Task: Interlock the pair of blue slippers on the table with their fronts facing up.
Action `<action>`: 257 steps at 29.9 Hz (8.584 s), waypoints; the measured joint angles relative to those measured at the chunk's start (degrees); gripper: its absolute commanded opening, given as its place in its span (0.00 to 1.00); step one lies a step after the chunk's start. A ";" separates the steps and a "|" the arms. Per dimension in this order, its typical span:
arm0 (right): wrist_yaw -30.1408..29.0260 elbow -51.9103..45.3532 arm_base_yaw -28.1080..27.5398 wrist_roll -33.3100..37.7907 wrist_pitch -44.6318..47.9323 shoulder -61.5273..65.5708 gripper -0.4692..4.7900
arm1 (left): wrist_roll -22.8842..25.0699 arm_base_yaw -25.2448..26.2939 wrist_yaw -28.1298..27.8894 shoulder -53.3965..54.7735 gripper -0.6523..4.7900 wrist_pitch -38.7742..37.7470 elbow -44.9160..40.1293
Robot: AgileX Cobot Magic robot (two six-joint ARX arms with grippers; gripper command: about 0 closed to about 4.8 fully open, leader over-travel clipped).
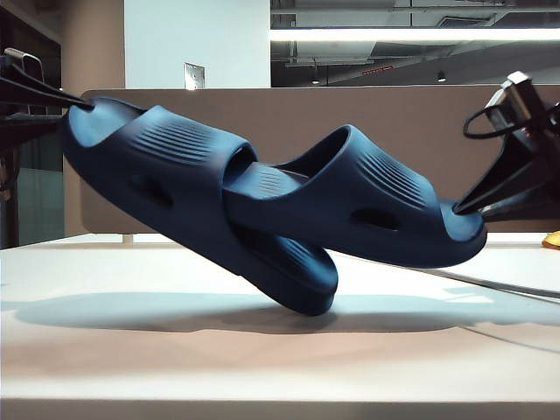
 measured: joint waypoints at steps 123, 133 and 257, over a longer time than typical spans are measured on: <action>-2.62 -0.09 -4.39 7.15 15.50 -8.15 0.78 | 7.23 -4.39 -28.33 4.52 0.11 -5.25 0.46; -2.64 -0.11 -4.39 7.17 15.19 -8.17 0.78 | 8.39 -8.68 -40.50 5.49 0.11 -7.87 0.46; 50.69 -36.33 -3.80 18.45 -11.93 -82.01 0.08 | 13.97 -10.80 -84.02 -74.38 0.11 -23.26 -31.95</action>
